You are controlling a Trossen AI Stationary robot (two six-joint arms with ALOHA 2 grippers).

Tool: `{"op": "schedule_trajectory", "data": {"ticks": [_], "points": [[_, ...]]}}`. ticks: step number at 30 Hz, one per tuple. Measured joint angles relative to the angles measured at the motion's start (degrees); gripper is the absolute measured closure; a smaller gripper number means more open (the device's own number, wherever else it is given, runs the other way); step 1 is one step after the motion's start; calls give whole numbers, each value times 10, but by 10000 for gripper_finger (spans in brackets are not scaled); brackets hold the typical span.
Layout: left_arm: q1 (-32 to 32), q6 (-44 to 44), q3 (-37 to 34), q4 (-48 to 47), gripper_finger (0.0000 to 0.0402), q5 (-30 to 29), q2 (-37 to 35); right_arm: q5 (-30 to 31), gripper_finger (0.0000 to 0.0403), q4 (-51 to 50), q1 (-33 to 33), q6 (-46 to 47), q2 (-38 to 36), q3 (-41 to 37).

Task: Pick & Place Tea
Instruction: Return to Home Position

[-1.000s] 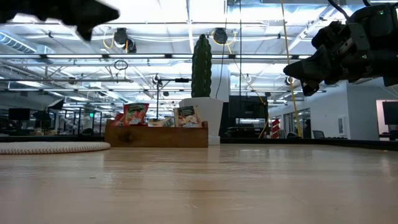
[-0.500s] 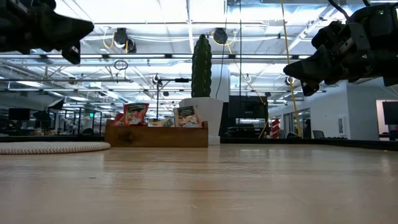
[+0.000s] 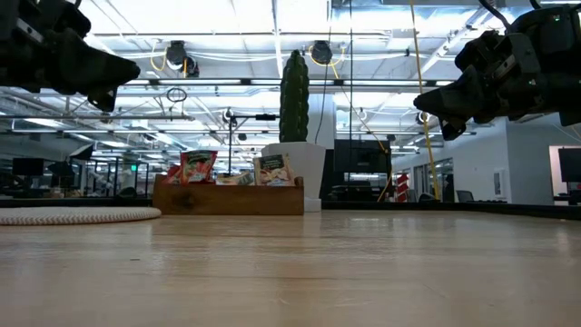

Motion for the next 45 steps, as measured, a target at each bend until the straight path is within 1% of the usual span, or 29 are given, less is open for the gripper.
{"op": "schedule_trajectory", "data": {"ticks": [6, 23, 25, 26, 28, 31, 34, 37, 40, 43, 45], "points": [[0, -40, 0, 0, 345, -1, 0, 0, 403, 0, 0, 0, 0, 0], [0, -43, 0, 0, 344, -1, 0, 0, 403, 0, 0, 1, 0, 0], [0, -43, 0, 0, 343, -1, 0, -1, 403, -7, 0, 1, -9, 0], [0, -43, 0, 0, 344, -1, 0, -2, 403, -18, 0, 1, -25, 0], [0, -43, 0, 0, 344, -1, 0, -10, 403, -60, 0, -1, -82, 0], [0, -43, 0, 0, 344, -1, 0, -38, 403, -180, -1, -7, -209, 0], [0, -43, 0, 0, 344, -1, 0, -63, 403, -287, -1, -38, -341, 0], [0, -43, 0, 0, 344, -1, 0, -62, 403, -351, -1, -47, -436, 0], [0, -42, 0, 0, 344, -1, 0, -62, 403, -394, -1, -47, -486, 0], [0, -41, 0, 0, 344, -1, 0, -61, 403, -424, -1, -59, -486, 0], [0, -41, 0, 0, 344, -1, 0, -61, 403, -423, -1, -64, -483, 0]]}}
